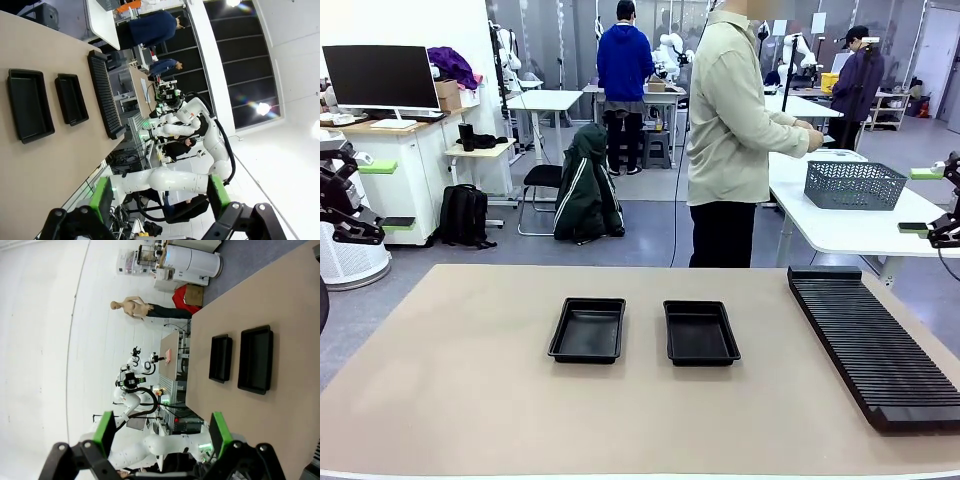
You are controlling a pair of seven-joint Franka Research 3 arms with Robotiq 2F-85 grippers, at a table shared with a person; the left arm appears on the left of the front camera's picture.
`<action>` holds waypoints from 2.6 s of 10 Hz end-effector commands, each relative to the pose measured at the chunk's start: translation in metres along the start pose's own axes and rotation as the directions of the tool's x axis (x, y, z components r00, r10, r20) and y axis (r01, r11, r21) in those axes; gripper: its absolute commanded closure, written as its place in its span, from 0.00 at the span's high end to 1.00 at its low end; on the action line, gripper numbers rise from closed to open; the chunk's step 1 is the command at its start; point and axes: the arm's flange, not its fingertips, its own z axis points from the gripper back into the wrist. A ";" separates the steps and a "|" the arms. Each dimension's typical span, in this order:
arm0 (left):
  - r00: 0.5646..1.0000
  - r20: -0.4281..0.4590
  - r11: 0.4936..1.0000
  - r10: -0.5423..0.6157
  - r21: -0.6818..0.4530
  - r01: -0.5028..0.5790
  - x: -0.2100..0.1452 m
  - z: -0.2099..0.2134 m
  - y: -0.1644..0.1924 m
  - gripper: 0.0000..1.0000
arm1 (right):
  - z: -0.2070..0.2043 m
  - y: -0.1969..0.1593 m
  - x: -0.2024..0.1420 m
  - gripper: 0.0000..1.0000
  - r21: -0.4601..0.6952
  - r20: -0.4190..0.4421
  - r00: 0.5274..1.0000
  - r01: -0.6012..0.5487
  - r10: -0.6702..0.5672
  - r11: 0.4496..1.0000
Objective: Inspect and transfer BCBs to ESD trays.
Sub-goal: Pick up the Blank PCB from the PCB Rack and place it in the left ESD tray.
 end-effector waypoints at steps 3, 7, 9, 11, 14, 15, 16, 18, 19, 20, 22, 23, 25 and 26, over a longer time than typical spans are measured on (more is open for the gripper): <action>1.000 0.023 0.999 0.017 -0.033 -0.016 -0.003 0.016 -0.004 1.00 | 0.001 0.003 0.000 1.00 -0.005 0.005 1.000 0.031 -0.031 1.000; 0.999 0.037 0.999 0.028 -0.028 -0.027 -0.003 0.023 -0.002 1.00 | -0.001 0.004 0.000 1.00 -0.009 0.005 0.999 0.036 -0.036 0.999; 0.999 0.041 0.999 0.035 -0.028 -0.034 -0.004 0.025 -0.002 1.00 | -0.002 0.005 -0.001 1.00 -0.012 0.005 0.999 0.036 -0.036 0.999; 0.998 0.045 0.999 0.043 -0.031 -0.042 -0.004 0.027 -0.002 1.00 | -0.003 0.006 -0.001 1.00 -0.011 0.005 0.999 0.034 -0.034 0.999; 0.999 0.043 0.999 0.029 -0.016 -0.028 -0.004 0.021 0.000 1.00 | 0.000 0.001 0.000 1.00 -0.001 -0.001 1.000 0.011 -0.011 1.000; 0.999 0.043 0.999 0.029 -0.016 -0.028 -0.004 0.021 0.000 1.00 | 0.000 0.001 0.000 1.00 -0.001 -0.001 1.000 0.011 -0.011 1.000; 0.999 0.043 0.999 0.029 -0.016 -0.028 -0.004 0.021 0.000 1.00 | 0.000 0.001 0.000 1.00 -0.001 -0.001 1.000 0.011 -0.011 1.000; 0.999 0.043 0.999 0.029 -0.016 -0.028 -0.004 0.021 0.000 1.00 | 0.000 0.001 0.000 1.00 -0.001 -0.001 1.000 0.011 -0.011 1.000; 0.999 0.043 0.999 0.029 -0.016 -0.028 -0.004 0.021 0.000 1.00 | 0.000 0.001 0.000 1.00 -0.001 -0.001 1.000 0.011 -0.011 1.000; 0.999 0.043 0.999 0.029 -0.016 -0.028 -0.004 0.021 0.000 1.00 | 0.000 0.001 0.000 1.00 -0.001 -0.001 1.000 0.011 -0.011 1.000; 0.999 0.043 0.999 0.029 -0.016 -0.028 -0.004 0.021 0.000 1.00 | 0.000 0.001 0.000 1.00 -0.001 -0.001 1.000 0.011 -0.011 1.000; 0.999 0.043 0.999 0.029 -0.016 -0.028 -0.004 0.021 0.000 1.00 | 0.000 0.001 0.000 1.00 -0.001 -0.001 1.000 0.011 -0.011 1.000; 0.999 0.043 0.999 0.029 -0.016 -0.028 -0.004 0.021 0.000 1.00 | 0.000 0.001 0.000 1.00 -0.001 -0.001 1.000 0.011 -0.011 1.000; 0.999 0.043 0.999 0.029 -0.016 -0.028 -0.004 0.021 0.000 1.00 | 0.000 0.001 0.000 1.00 -0.001 -0.001 1.000 0.011 -0.011 1.000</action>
